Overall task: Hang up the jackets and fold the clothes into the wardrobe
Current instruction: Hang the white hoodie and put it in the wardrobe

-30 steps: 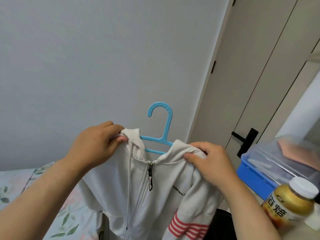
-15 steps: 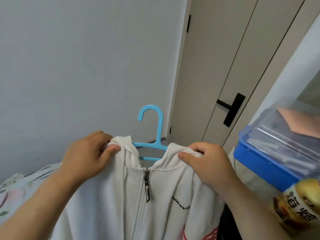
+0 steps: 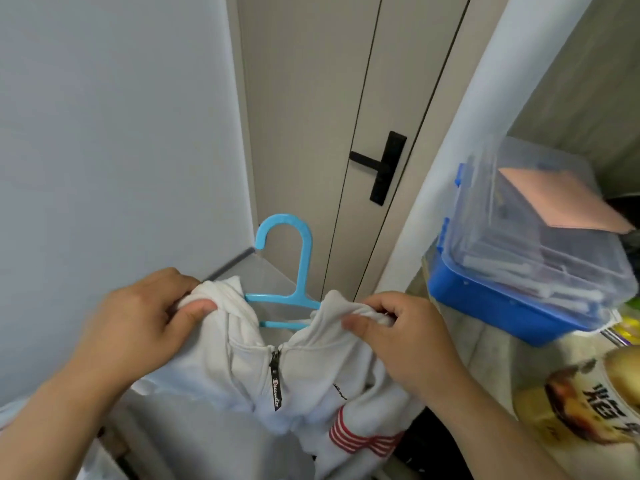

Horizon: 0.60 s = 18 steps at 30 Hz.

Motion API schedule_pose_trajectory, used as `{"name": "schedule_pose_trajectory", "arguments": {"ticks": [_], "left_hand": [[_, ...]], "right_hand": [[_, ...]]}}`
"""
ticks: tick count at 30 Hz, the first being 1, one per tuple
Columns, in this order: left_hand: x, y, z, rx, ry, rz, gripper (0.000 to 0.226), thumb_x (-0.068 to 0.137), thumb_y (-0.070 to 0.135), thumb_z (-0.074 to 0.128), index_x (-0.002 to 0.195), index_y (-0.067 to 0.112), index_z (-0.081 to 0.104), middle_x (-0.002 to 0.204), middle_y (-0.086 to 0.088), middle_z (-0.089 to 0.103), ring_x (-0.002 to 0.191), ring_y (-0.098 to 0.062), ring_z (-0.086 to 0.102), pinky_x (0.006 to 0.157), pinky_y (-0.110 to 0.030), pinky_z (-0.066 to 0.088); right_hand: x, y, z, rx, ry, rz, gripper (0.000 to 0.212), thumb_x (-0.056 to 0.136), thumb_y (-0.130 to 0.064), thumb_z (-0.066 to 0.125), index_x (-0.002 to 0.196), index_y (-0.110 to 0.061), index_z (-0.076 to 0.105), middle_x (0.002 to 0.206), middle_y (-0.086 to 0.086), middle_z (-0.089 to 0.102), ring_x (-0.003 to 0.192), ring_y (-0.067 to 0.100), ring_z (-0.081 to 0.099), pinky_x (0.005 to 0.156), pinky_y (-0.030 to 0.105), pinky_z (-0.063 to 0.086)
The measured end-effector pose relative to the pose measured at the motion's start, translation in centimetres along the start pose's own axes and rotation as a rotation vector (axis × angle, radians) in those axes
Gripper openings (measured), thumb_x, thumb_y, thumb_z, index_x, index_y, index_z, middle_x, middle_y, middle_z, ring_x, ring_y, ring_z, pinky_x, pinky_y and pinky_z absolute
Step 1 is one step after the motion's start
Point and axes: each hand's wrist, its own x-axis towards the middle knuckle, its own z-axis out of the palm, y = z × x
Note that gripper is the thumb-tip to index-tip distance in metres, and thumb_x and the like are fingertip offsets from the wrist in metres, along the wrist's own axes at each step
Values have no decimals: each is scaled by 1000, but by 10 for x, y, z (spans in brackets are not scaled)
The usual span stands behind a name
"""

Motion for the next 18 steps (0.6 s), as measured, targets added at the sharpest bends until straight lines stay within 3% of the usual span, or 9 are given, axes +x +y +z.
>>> {"name": "schedule_pose_trajectory", "arguments": {"ticks": [4,9,14,18], "left_hand": [[13,10,-2,-16,-6,45,42,83,53,44,84,20,70,71,8,60,64,-25,63,55,-36,50],[21,29,-14,-37,25,92,44,81,54,44,83,19,70,69,9,58,61,-20,57,55,-35,48],[36,42,-9,-77,-14,142,39,79,58,44,81,27,68,70,11,58,64,-15,58,56,-32,47],[57,58,6,-180,-121,201,25,76,63,45,77,42,60,84,16,61,70,-8,60,59,-34,48]], "right_hand": [[-6,3,-4,0,50,28,28,73,-53,73,83,-27,69,74,-6,71,68,10,65,63,32,55],[-24,0,-21,20,140,0,23,74,-45,78,77,-24,70,75,-8,69,70,9,63,62,27,51],[-42,2,-36,20,217,30,28,74,-49,75,75,-22,70,72,-5,69,70,11,62,64,33,53],[-61,8,-49,-28,281,118,36,72,-59,68,80,-24,68,72,-6,69,68,10,63,64,35,55]]}}
